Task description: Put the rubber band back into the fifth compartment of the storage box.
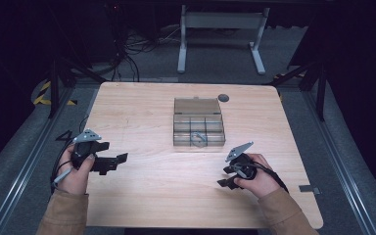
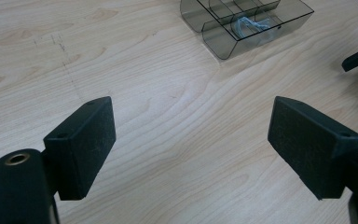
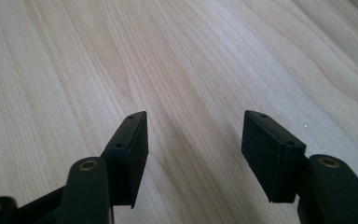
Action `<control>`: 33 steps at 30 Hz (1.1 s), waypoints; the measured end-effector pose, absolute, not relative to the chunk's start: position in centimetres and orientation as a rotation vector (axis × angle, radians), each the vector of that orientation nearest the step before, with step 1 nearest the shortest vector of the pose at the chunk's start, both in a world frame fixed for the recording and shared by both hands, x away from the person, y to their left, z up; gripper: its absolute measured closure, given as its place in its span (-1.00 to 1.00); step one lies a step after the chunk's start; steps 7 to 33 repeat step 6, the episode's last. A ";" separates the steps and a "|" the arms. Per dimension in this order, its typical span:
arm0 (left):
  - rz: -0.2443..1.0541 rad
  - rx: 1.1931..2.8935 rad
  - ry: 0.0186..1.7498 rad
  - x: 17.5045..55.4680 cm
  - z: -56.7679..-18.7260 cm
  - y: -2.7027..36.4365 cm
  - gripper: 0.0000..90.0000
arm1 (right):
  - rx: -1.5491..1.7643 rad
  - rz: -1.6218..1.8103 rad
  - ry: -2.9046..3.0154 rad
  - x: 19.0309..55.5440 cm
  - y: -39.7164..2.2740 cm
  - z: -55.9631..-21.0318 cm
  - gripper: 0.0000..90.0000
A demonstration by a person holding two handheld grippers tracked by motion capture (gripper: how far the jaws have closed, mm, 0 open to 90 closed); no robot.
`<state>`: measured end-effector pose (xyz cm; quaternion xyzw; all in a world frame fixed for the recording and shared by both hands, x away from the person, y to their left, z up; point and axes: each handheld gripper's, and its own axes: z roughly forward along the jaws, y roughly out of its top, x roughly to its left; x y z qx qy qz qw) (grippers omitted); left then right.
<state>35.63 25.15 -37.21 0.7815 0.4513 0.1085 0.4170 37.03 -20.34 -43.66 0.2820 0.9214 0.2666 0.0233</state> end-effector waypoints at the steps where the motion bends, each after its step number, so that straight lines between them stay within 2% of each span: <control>1: 0.273 1.961 1.133 35.6 -37.2 25.2 -0.65 | 0.868 0.815 2.855 37.1 -20.3 -43.8 -0.07; 6: 0.271 1.968 1.132 35.7 -37.2 25.2 -0.65 | 0.884 0.821 2.835 37.1 -20.5 -43.8 -0.15; 33: 0.271 1.968 1.132 35.7 -37.2 25.2 -0.65 | 0.884 0.821 2.835 37.1 -20.5 -43.8 -0.15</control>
